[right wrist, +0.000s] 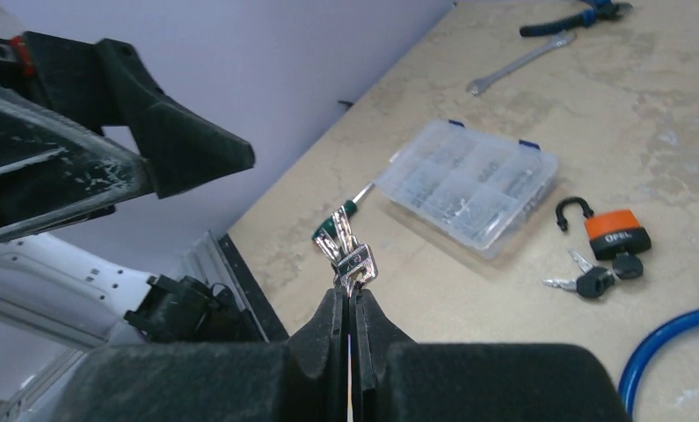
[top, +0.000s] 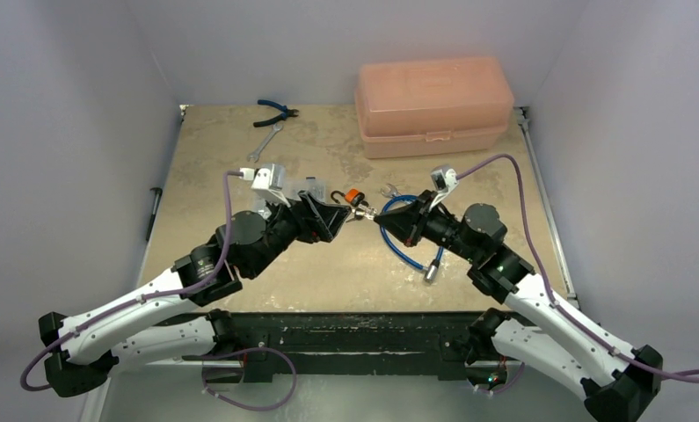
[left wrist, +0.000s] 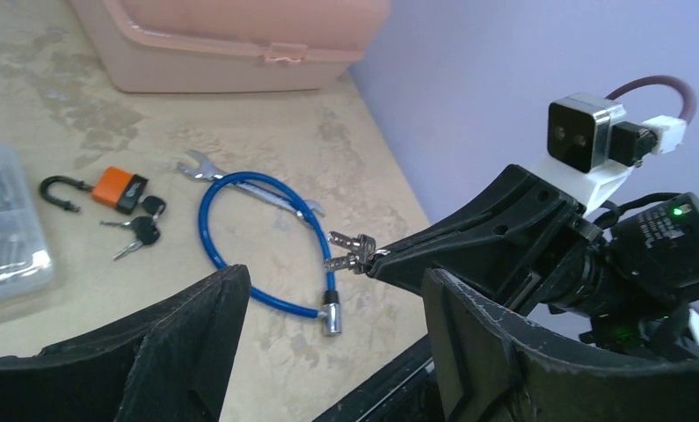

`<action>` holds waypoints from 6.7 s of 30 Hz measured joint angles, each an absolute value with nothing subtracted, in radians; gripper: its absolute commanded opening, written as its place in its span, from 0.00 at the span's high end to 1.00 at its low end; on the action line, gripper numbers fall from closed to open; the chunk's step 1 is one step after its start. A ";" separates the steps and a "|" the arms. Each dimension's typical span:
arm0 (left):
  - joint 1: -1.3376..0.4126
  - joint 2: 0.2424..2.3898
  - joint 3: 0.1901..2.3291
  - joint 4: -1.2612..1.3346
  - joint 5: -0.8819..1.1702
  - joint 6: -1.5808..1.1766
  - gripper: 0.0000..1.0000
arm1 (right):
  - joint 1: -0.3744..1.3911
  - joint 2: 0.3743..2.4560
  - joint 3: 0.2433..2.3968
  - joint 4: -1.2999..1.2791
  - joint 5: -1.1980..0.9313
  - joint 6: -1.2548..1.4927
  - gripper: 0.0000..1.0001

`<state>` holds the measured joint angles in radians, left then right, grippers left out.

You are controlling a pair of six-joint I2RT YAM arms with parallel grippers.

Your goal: Unlock with the key

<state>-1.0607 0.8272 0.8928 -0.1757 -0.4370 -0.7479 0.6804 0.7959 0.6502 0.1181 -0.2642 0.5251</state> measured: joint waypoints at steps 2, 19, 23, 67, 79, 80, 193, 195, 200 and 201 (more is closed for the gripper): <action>-1.061 0.828 0.892 -0.136 -0.407 -0.749 0.27 | 0.680 0.770 0.650 0.131 -0.282 0.528 1.00; -1.061 0.911 0.884 0.070 -0.235 -0.780 0.46 | 0.680 0.657 0.650 0.151 -0.373 0.541 1.00; -1.061 0.929 0.873 0.097 -0.205 -0.793 0.52 | 0.680 0.653 0.650 0.150 -0.389 0.542 1.00; -1.061 0.984 0.870 0.094 -0.128 -0.789 0.94 | 0.681 0.641 0.669 0.053 -0.414 0.491 1.00; -1.061 0.987 0.889 0.054 -0.121 -0.762 0.92 | 0.681 0.641 0.677 0.037 -0.414 0.482 1.00; -1.061 0.987 0.891 0.051 -0.121 -0.760 0.98 | 0.681 0.641 0.677 0.037 -0.415 0.482 1.00; -1.061 1.018 1.092 -0.287 -0.089 -0.556 0.08 | 0.681 0.698 0.769 -0.189 -0.354 0.405 1.00; -1.061 1.019 1.093 -0.304 -0.117 -0.556 0.10 | 0.681 0.678 0.765 -0.231 -0.248 0.430 1.00; -1.061 1.091 1.126 -0.371 -0.237 -0.568 0.16 | 0.681 0.657 0.765 -0.358 0.041 0.533 1.00; -1.060 1.122 1.142 -0.390 -0.262 -0.571 0.17 | 0.680 0.656 0.765 -0.386 0.094 0.554 1.00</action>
